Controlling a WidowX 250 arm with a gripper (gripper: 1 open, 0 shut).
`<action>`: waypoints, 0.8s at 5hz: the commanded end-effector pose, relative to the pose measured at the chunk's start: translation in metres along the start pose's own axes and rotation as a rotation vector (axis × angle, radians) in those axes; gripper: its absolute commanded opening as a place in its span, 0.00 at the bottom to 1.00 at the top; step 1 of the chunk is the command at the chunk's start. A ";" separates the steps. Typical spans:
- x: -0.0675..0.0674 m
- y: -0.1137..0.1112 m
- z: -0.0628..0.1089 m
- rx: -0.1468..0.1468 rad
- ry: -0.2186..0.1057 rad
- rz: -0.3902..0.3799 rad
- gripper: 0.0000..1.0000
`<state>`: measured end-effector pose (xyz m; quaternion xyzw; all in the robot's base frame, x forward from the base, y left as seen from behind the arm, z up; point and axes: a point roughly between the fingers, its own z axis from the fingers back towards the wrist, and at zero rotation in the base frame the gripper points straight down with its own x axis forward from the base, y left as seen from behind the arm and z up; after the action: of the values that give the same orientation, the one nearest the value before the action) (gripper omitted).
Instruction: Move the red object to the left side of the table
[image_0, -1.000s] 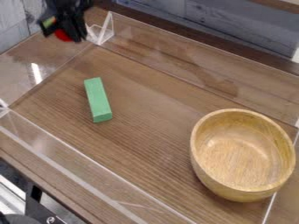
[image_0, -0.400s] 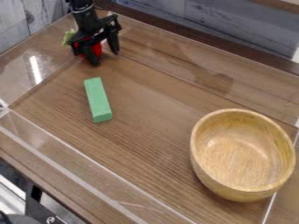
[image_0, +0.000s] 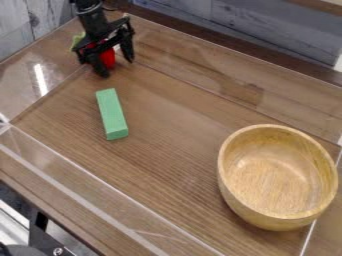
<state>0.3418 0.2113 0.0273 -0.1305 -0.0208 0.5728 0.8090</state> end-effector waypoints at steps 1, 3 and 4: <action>0.007 -0.009 0.045 -0.070 -0.103 -0.013 1.00; -0.001 -0.012 0.052 -0.091 -0.080 -0.004 0.00; 0.000 -0.010 0.043 -0.070 -0.075 -0.078 0.00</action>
<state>0.3366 0.2079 0.0483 -0.1409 -0.0382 0.5515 0.8213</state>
